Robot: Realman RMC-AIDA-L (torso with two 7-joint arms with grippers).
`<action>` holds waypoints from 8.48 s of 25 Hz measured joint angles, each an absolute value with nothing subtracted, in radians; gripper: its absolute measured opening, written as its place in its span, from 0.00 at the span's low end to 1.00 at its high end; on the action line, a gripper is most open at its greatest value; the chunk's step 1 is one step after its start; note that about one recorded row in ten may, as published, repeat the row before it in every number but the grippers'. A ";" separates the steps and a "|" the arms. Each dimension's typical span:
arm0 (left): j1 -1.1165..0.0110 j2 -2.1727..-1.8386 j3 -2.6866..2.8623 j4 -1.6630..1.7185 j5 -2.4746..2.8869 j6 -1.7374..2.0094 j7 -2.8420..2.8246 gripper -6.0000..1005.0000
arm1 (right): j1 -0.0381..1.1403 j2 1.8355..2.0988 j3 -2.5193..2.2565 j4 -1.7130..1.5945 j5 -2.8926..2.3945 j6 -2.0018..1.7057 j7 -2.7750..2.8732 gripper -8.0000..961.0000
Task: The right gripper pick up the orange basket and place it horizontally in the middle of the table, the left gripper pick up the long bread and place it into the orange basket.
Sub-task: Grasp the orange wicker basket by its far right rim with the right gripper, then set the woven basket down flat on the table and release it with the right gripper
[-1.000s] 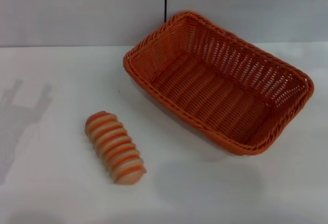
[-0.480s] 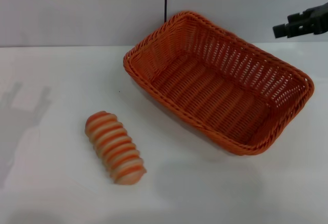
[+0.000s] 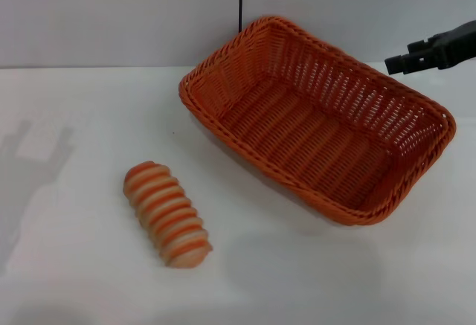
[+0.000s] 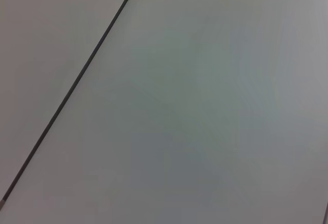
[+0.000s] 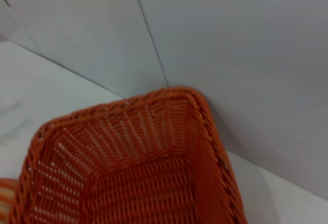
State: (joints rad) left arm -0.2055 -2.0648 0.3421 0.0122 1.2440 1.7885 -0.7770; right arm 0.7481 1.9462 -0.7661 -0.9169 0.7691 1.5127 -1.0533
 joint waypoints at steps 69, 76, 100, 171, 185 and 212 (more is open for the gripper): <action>-0.228 -2.066 0.334 0.020 1.240 1.763 -0.775 0.84 | 0.590 1.959 -0.741 -0.917 1.181 1.470 -1.218 0.16; -0.235 -2.066 0.337 0.017 1.241 1.759 -0.775 0.84 | 0.595 1.924 -0.742 -0.953 1.194 1.599 -1.234 0.16; -0.268 -2.067 0.338 0.010 1.241 1.741 -0.785 0.84 | 0.756 1.863 -0.987 -0.988 0.876 1.843 -1.303 0.16; -0.245 -2.065 0.354 -0.026 1.240 1.729 -0.787 0.84 | 0.816 2.024 -0.874 -0.829 0.905 1.688 -1.592 0.16; -0.262 -2.066 0.358 -0.015 1.240 1.724 -0.797 0.84 | 0.857 2.042 -0.887 -0.801 0.941 1.634 -1.597 0.16; -0.252 -2.063 0.358 -0.012 1.243 1.710 -0.791 0.84 | 0.744 2.022 -0.887 -0.830 0.924 1.722 -1.526 0.16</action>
State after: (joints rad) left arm -0.2516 -2.0632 0.3577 -0.0123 1.2426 1.7105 -0.7907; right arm 0.7440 2.0220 -0.8872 -0.8299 0.9244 1.7220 -1.5255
